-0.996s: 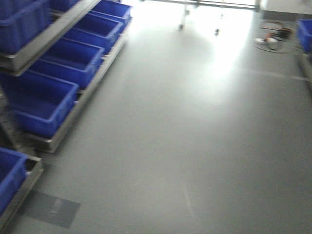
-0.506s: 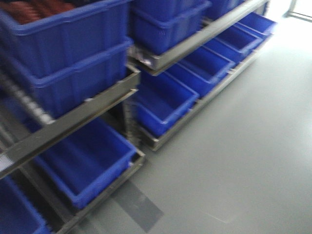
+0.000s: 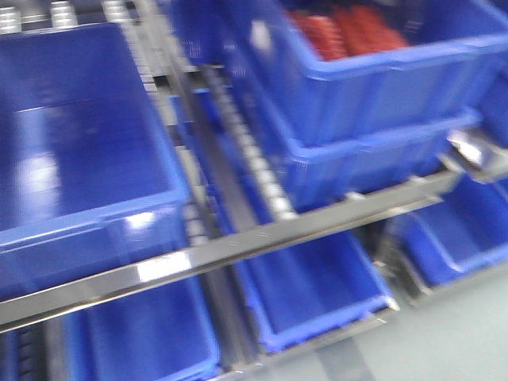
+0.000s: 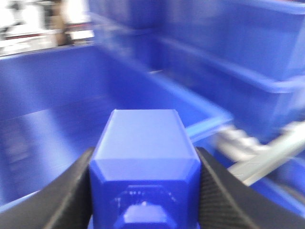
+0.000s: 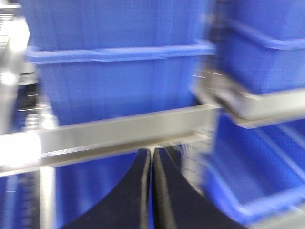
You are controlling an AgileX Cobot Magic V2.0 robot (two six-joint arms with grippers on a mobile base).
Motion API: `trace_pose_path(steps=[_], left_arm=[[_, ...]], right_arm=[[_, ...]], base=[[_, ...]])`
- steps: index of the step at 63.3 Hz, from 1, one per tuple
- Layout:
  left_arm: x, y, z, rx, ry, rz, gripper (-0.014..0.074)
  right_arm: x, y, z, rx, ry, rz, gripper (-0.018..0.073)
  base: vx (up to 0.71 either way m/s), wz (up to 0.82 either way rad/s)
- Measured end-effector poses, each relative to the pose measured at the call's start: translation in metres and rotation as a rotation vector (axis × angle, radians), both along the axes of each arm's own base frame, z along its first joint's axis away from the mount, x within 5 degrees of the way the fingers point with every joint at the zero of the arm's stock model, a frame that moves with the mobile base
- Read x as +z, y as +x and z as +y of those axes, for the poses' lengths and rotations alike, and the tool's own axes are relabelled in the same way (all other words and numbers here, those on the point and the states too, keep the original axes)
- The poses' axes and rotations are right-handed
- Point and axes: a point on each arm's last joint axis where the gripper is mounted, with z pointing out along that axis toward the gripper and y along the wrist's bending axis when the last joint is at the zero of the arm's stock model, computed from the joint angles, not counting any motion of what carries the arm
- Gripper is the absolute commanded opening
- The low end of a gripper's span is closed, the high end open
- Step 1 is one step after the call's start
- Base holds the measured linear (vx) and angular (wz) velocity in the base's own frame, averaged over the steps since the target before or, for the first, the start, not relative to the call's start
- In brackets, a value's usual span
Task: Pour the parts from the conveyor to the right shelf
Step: 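Turn toward the shelf and stop facing an empty blue bin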
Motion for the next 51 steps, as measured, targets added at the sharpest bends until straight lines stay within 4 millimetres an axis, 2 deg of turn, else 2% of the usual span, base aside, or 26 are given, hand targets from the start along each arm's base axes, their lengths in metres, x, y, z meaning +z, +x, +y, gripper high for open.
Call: trace_pose_path(steps=[24,51], left_arm=[[0.0000,0.0000,0.0000,0.000,0.000,0.000,-0.0006],[0.0000,0.0000,0.0000,0.000,0.000,0.000,-0.0006]], right_arm=[[0.0000,0.0000,0.0000,0.000,0.000,0.000,-0.0009],[0.0001,0.0000,0.0000,0.000,0.000,-0.001,-0.0009]], base=[[0.08,0.74],[0.10,0.16]])
